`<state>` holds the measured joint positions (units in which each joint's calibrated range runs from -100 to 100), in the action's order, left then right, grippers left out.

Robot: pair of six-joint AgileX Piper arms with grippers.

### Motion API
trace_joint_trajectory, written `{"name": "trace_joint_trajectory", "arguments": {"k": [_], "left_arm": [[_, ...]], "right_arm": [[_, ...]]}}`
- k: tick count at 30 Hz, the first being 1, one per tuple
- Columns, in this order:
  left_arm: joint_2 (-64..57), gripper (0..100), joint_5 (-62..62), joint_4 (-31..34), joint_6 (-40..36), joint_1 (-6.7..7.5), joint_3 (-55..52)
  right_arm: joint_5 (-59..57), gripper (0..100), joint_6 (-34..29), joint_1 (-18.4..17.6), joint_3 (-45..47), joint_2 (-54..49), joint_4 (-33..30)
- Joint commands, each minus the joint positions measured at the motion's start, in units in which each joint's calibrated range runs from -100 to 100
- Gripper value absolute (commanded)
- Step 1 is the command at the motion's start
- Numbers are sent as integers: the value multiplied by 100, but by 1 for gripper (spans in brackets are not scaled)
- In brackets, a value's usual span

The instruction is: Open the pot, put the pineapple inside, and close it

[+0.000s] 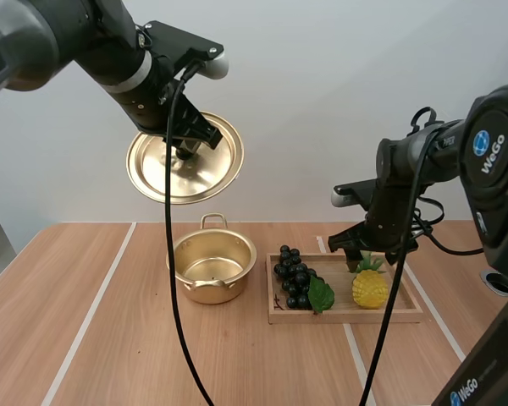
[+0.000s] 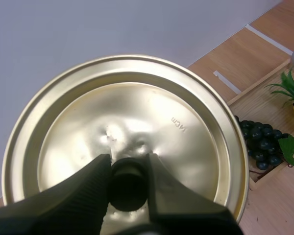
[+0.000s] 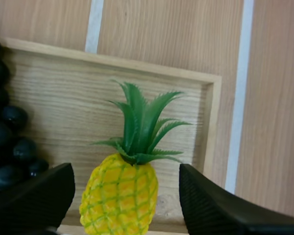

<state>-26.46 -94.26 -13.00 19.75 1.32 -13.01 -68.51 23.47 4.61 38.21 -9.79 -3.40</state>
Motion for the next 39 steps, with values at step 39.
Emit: {"name": "trace_joint_trajectory", "arguments": {"k": [39], "left_arm": [[-100,0,-552,42,-133,-6,46]], "right_arm": [[1387,87,-173,19,702,807,-4]]}}
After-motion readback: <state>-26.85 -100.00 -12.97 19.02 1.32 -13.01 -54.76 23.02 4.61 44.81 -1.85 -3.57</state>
